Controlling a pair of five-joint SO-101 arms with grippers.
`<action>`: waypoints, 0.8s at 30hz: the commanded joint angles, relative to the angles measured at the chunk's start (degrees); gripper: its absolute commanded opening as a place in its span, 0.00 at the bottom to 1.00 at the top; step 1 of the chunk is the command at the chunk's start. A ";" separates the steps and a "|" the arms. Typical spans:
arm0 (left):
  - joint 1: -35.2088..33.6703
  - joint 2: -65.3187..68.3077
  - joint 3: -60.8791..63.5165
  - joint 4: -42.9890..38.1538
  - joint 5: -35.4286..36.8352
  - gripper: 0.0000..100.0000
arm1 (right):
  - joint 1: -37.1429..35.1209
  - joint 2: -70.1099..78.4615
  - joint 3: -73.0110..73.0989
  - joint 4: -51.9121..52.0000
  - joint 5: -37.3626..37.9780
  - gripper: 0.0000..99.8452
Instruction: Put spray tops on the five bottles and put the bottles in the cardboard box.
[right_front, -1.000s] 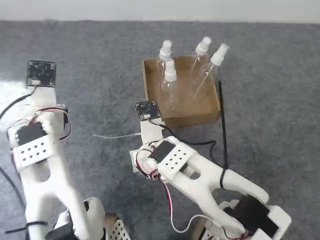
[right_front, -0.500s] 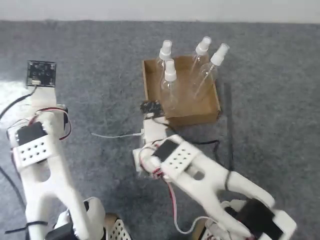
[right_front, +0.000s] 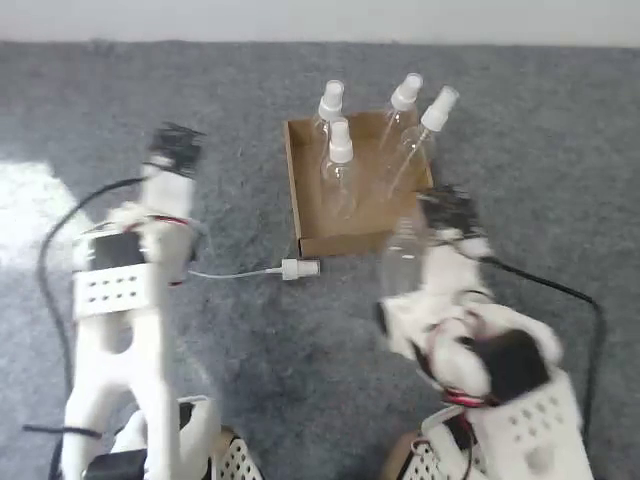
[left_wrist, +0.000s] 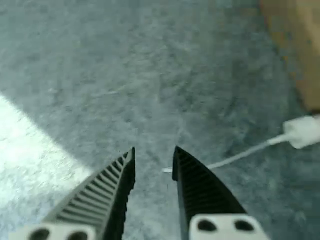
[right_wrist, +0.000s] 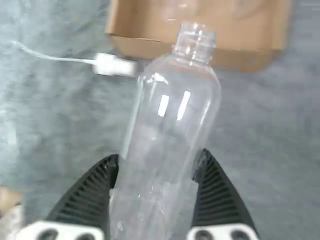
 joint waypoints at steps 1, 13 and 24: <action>12.31 -0.18 -2.42 3.25 -2.37 0.12 | 16.31 0.48 -7.74 9.27 10.20 0.01; 24.79 16.53 -2.86 -2.90 -2.73 0.20 | 54.90 23.08 -7.03 -6.37 36.57 0.01; 24.53 25.67 -2.95 -14.33 -2.55 0.21 | 60.26 30.90 0.79 -17.19 41.85 0.01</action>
